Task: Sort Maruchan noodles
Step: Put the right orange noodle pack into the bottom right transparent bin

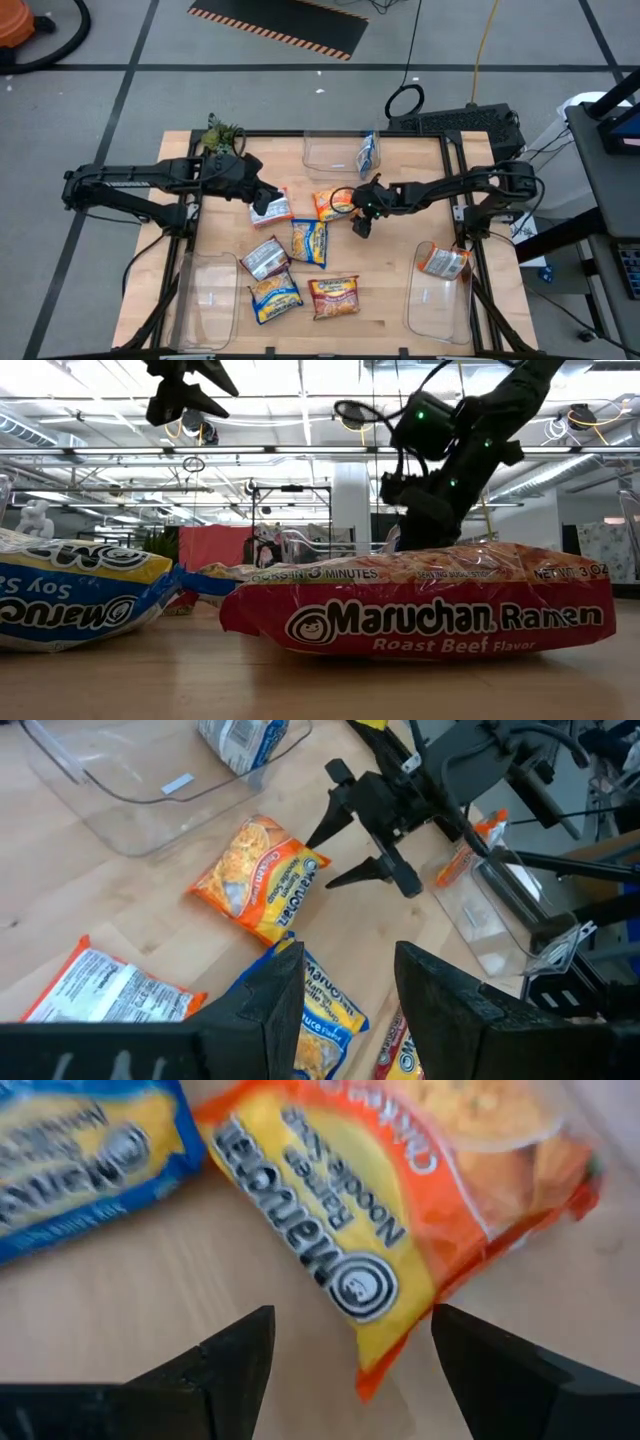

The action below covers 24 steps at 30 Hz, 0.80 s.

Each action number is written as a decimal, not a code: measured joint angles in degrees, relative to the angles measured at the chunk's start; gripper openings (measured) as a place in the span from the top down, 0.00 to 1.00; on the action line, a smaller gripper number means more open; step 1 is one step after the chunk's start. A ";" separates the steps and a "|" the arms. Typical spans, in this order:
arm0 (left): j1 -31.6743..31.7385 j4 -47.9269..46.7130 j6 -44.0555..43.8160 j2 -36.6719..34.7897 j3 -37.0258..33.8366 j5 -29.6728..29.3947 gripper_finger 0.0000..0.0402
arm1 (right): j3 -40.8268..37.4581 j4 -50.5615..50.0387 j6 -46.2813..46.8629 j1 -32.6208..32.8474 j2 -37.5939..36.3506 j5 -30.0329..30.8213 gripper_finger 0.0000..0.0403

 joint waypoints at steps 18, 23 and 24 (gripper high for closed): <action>0.00 -1.67 -0.37 0.00 0.00 -0.55 0.60 | 0.09 6.42 0.77 0.00 6.08 0.56 0.47; 0.00 -1.65 -1.26 0.00 0.00 -0.65 0.60 | 0.09 6.40 0.77 0.00 6.13 0.68 0.54; 0.00 -1.61 -1.37 0.00 0.00 -0.87 0.60 | 0.09 6.38 0.83 0.00 6.15 0.82 0.55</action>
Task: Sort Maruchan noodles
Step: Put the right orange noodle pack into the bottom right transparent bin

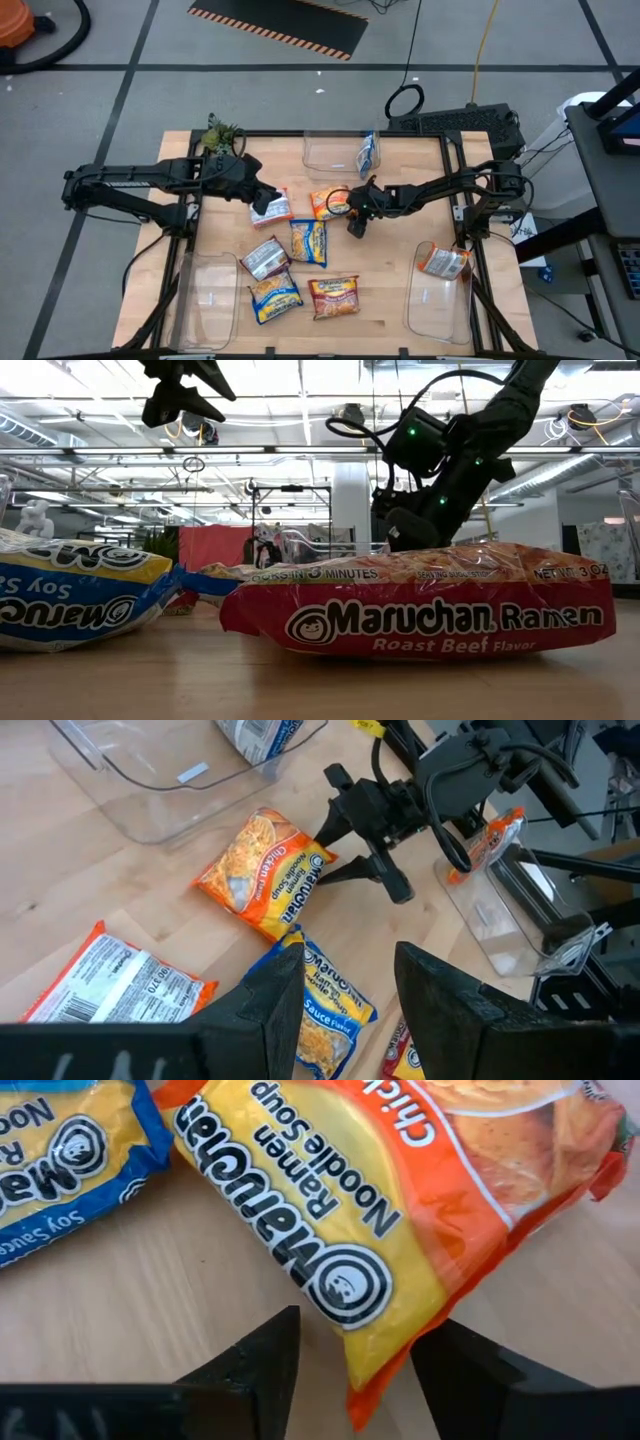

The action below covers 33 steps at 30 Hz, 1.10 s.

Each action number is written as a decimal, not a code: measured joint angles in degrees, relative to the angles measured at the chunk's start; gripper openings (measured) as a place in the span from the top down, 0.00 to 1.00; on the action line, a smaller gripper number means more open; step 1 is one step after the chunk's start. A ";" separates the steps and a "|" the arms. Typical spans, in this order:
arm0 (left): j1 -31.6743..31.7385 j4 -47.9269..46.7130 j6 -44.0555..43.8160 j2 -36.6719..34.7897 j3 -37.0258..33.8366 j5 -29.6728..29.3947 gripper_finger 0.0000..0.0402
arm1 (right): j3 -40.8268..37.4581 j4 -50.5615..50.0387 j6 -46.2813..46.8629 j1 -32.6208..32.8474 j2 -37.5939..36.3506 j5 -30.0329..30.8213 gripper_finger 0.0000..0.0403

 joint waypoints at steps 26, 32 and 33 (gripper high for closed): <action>-1.36 -0.15 -4.51 0.00 0.00 -1.92 0.60 | -0.20 0.96 2.93 0.50 -1.95 -1.28 0.99; -1.36 0.16 -5.74 0.00 0.02 -4.09 0.60 | -0.20 0.93 3.06 1.93 -6.98 -1.34 1.00; -1.36 0.33 -5.62 0.02 0.02 -4.19 0.60 | -0.20 1.02 3.71 2.17 -8.01 -1.38 1.00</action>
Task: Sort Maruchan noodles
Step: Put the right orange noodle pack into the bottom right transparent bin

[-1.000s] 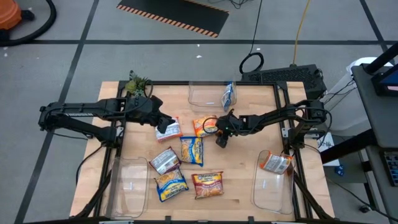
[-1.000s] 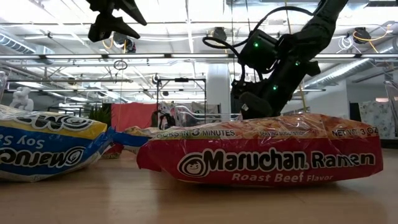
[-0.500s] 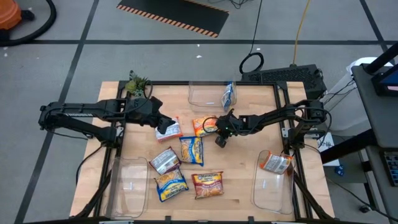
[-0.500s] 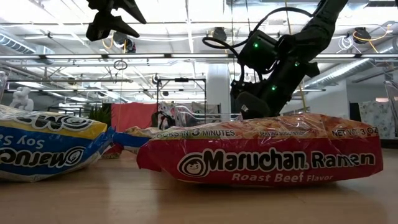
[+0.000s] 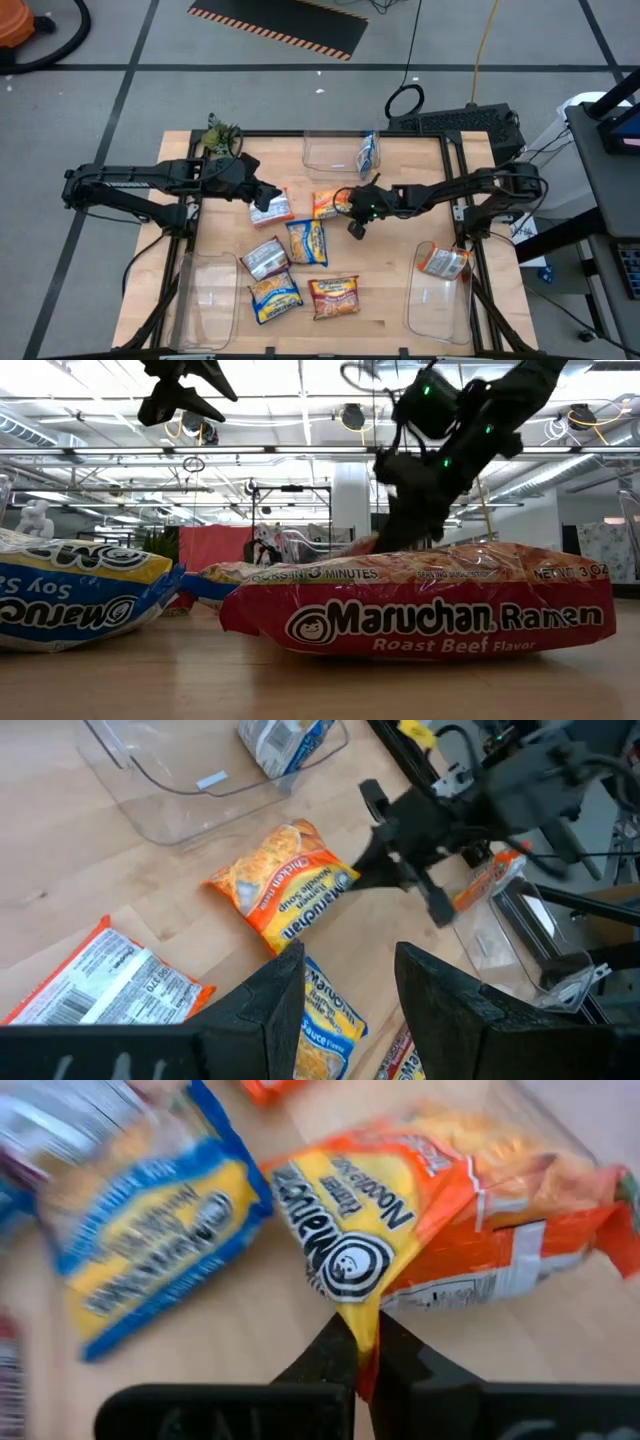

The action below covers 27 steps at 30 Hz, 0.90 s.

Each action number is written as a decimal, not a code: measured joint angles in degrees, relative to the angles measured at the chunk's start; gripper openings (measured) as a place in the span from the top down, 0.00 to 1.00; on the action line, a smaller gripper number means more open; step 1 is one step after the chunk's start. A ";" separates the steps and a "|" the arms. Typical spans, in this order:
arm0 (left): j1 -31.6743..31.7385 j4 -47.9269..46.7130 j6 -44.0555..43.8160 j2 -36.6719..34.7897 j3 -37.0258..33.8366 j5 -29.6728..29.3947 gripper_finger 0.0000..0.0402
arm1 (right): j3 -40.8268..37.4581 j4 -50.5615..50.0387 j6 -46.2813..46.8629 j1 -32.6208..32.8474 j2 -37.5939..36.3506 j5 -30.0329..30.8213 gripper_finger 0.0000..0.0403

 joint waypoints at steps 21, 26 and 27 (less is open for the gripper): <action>-6.14 18.50 7.19 13.69 0.03 -3.42 0.15 | 0.11 2.22 31.26 3.23 -11.80 -0.01 1.00; -8.88 28.23 11.99 20.90 0.04 -5.62 0.06 | 0.11 2.13 34.33 2.43 -11.70 -3.60 1.00; -9.11 28.95 12.27 22.13 0.04 -5.74 0.06 | 0.11 2.10 34.54 2.32 -11.73 -4.16 1.00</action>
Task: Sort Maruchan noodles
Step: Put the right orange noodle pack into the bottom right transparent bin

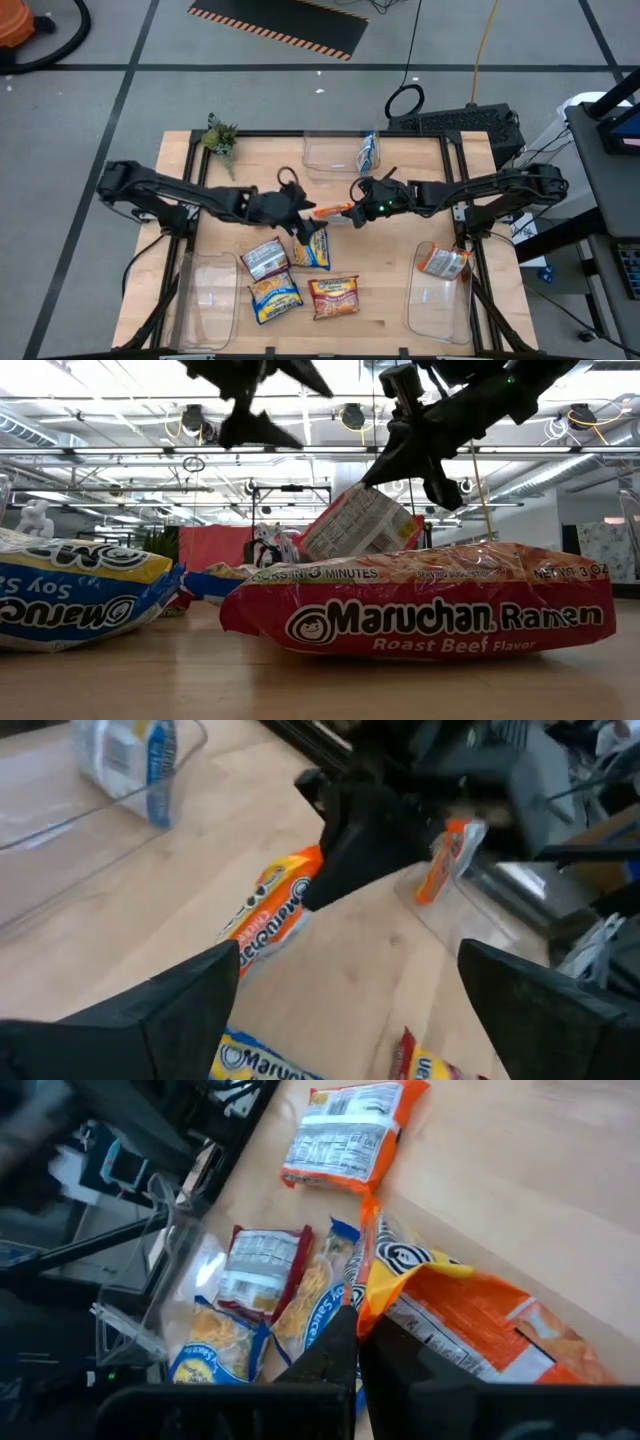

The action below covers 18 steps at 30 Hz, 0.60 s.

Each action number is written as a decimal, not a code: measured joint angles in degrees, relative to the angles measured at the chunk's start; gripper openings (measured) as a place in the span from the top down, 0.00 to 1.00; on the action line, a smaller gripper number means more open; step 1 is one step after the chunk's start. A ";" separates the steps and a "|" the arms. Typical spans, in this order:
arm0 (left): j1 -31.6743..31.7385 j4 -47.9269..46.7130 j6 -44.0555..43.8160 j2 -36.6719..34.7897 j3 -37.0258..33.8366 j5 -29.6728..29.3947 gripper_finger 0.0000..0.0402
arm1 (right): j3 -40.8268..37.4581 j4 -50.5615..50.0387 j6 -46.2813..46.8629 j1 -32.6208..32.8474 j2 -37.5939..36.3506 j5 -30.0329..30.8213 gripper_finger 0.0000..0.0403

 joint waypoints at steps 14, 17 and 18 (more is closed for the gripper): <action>3.81 0.23 17.11 10.00 -0.04 4.75 0.05 | 0.00 -0.72 -3.47 -0.67 -1.03 -9.15 1.00; 5.26 3.92 20.86 11.94 -0.04 10.79 0.05 | 0.00 -0.66 -4.19 -0.69 -1.05 -10.22 1.00; 5.64 5.26 21.79 12.79 -0.04 12.99 0.05 | 0.00 -0.77 -4.55 -0.78 -1.05 -10.56 1.00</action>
